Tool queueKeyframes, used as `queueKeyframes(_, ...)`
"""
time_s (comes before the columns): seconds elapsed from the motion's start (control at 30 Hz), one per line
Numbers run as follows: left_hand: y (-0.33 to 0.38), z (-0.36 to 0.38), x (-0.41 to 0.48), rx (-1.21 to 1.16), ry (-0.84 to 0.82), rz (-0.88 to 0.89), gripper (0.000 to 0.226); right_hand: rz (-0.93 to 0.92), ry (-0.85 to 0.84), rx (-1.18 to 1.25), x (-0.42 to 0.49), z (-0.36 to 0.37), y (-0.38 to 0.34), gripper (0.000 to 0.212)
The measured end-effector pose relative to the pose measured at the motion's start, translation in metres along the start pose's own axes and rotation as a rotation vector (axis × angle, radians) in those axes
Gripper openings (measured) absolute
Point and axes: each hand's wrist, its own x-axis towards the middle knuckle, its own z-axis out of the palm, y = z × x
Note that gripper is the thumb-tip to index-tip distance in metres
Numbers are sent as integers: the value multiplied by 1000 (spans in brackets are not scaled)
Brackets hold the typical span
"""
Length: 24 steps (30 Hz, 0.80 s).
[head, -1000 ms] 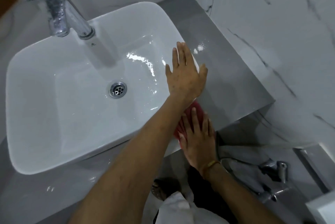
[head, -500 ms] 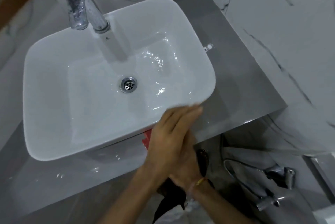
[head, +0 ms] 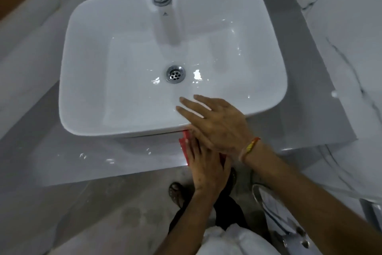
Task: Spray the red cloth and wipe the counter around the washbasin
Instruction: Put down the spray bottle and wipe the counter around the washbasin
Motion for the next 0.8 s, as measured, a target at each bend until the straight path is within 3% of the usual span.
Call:
queueKeyframes(0.17,-64,-2,-6,-115,58,19,64,21,-49,47,0,-2,-1,45)
queueKeyframes(0.3,-170,-14,-15,-50,92,-123,65,14,-119,75,7,-8,-11,48)
queueKeyframes(0.43,-266,-35,-24,-27,94,-239,66,-145,-209,67,42,-4,-52,52)
queueKeyframes(0.63,-262,-31,-21,-97,119,-331,63,-351,-184,102,123,21,-124,53)
queueKeyframes(0.8,-242,-25,-24,-202,159,-225,53,-394,-179,95,178,30,-160,61)
